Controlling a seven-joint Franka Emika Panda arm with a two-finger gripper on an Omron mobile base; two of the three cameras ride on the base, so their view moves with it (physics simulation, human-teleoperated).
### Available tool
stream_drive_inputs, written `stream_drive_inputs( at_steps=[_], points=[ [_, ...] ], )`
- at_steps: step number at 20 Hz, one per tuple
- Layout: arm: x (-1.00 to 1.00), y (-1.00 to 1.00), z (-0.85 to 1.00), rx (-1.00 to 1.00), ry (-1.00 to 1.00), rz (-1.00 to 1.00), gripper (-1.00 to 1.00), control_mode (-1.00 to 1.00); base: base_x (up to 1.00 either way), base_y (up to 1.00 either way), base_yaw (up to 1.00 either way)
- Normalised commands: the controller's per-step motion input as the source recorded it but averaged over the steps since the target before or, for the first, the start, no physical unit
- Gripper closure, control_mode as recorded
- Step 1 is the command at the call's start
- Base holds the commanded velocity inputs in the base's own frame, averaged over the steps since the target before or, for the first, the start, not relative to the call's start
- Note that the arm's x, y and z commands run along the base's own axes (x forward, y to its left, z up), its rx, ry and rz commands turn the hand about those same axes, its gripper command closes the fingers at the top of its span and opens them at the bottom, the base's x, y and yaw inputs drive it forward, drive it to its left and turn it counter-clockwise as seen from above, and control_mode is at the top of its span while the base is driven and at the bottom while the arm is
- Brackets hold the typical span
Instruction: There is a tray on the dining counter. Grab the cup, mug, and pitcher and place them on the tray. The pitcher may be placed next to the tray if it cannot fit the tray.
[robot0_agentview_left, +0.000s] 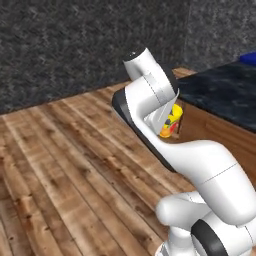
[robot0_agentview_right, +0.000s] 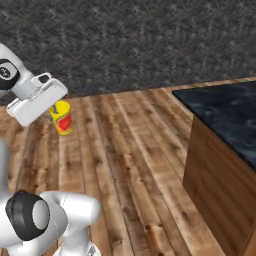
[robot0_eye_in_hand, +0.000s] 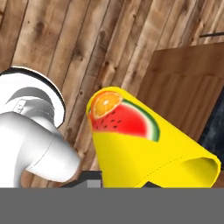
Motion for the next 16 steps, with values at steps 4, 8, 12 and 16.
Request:
stream_drive_inputs(
  at_steps=[4,8,12,16],
  points=[
    [0.0,0.0,0.0,0.0,0.0,0.0,1.0,1.0,1.0,0.52,-0.27],
    [0.0,0.0,0.0,0.0,0.0,0.0,1.0,1.0,1.0,0.48,-0.39],
    [0.0,0.0,0.0,0.0,0.0,0.0,1.0,1.0,1.0,0.51,-0.45],
    [0.0,0.0,0.0,0.0,0.0,0.0,1.0,1.0,1.0,0.55,-0.49]
  ],
)
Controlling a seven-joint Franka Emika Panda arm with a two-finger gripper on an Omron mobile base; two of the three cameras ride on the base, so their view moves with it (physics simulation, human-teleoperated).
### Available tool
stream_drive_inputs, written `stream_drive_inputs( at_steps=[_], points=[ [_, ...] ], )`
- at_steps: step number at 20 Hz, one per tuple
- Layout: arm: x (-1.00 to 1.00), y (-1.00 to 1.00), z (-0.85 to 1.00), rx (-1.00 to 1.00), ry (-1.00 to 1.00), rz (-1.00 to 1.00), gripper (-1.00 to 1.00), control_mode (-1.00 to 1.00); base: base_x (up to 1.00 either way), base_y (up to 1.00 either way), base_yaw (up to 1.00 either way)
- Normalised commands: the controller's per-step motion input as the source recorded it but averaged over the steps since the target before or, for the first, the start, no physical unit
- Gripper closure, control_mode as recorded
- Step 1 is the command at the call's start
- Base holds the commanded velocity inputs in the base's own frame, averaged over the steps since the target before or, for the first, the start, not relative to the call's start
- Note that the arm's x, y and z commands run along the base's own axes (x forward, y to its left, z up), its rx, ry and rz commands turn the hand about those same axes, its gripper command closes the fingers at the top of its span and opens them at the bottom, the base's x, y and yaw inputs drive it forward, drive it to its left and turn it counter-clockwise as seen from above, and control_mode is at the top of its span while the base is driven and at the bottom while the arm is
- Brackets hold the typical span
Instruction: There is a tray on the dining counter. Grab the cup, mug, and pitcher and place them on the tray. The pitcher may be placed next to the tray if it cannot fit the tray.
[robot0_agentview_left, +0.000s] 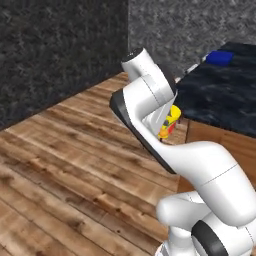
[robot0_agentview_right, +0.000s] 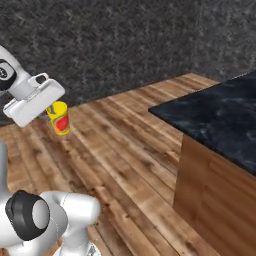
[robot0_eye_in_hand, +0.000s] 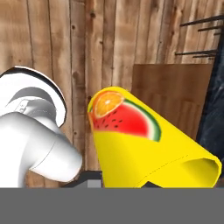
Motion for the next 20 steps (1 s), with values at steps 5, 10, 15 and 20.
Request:
stream_drive_inputs(
  at_steps=[5,10,15,20],
  points=[
    [0.0,0.0,0.0,0.0,0.0,0.0,1.0,1.0,0.88,0.72,-0.53],
    [0.0,0.0,0.0,0.0,0.0,0.0,1.0,1.0,0.78,0.81,-0.53],
    [0.0,0.0,0.0,0.0,0.0,0.0,1.0,1.0,0.75,0.88,-0.49],
    [0.0,0.0,0.0,0.0,0.0,0.0,1.0,1.0,0.55,0.96,-0.4]
  ],
)
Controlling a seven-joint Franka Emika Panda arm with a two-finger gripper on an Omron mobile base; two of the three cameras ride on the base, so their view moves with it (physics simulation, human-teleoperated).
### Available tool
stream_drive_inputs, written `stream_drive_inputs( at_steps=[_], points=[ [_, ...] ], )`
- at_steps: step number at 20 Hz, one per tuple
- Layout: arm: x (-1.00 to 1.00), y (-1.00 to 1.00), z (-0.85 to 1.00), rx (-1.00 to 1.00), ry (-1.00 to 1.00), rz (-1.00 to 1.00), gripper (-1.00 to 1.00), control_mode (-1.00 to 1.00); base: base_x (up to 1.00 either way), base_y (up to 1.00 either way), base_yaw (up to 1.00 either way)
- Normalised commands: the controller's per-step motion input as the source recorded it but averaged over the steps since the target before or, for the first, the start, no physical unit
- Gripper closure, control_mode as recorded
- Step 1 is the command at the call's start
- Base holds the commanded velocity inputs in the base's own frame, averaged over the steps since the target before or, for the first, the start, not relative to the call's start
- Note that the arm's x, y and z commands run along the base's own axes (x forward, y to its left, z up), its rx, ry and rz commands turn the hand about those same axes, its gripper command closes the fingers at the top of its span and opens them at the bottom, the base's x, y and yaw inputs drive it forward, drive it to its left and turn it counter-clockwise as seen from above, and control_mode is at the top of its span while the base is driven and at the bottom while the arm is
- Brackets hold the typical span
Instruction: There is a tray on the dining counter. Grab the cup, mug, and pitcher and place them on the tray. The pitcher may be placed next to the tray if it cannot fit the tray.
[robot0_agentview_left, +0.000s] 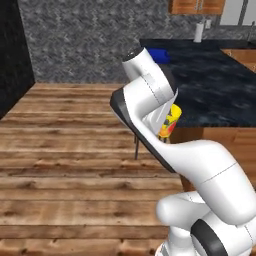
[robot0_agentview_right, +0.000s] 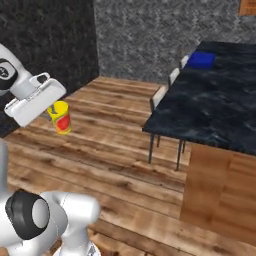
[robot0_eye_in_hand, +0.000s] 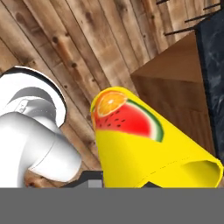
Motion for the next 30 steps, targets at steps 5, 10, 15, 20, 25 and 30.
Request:
stream_drive_inputs(
  at_steps=[5,10,15,20,25,30],
  points=[
    [0.0,0.0,0.0,0.0,0.0,0.0,1.0,1.0,0.41,0.99,-0.35],
    [0.0,0.0,0.0,0.0,0.0,0.0,1.0,1.0,0.46,1.0,-0.34],
    [0.0,0.0,0.0,0.0,0.0,0.0,1.0,1.0,0.63,0.92,-0.37],
    [0.0,0.0,0.0,0.0,0.0,0.0,1.0,1.0,0.55,0.8,-0.52],
    [0.0,0.0,0.0,0.0,0.0,0.0,1.0,1.0,0.34,0.67,-0.66],
    [0.0,0.0,0.0,0.0,0.0,0.0,1.0,1.0,0.25,0.83,-0.65]
  ],
)
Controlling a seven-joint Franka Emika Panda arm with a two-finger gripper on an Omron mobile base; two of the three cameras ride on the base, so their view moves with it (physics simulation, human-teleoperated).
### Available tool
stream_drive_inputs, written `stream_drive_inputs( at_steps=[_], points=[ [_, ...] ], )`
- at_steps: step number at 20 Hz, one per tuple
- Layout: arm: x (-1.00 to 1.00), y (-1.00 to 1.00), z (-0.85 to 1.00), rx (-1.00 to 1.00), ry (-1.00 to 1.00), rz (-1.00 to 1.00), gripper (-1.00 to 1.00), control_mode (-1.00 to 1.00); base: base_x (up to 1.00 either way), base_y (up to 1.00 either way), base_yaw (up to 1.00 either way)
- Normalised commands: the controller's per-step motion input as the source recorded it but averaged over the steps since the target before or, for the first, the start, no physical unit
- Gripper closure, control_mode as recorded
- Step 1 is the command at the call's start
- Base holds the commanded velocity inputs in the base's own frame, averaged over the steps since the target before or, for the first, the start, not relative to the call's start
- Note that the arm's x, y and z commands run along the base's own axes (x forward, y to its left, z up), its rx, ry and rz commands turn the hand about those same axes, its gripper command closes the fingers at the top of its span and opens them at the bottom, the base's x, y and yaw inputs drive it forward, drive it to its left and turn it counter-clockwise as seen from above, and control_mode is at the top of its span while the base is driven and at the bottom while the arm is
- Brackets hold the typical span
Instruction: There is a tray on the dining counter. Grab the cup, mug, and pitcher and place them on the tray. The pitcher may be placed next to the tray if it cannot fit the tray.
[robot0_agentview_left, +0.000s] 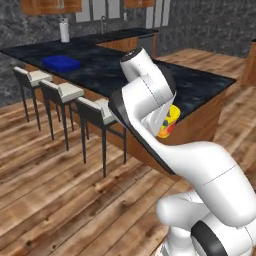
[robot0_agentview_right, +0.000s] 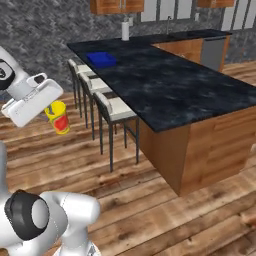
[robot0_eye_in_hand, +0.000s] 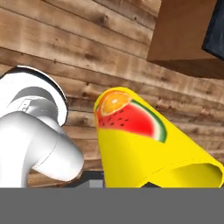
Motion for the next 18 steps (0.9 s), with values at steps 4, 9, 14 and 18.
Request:
stream_drive_inputs(
  at_steps=[4,9,14,18],
  points=[
    [0.0,0.0,0.0,0.0,0.0,0.0,1.0,1.0,0.33,1.0,-0.41],
    [0.0,0.0,0.0,0.0,0.0,0.0,1.0,1.0,0.42,1.0,-0.28],
    [0.0,0.0,0.0,0.0,0.0,0.0,1.0,1.0,0.45,1.0,-0.28],
    [0.0,0.0,0.0,0.0,0.0,0.0,1.0,1.0,0.42,1.0,-0.26]
  ],
)
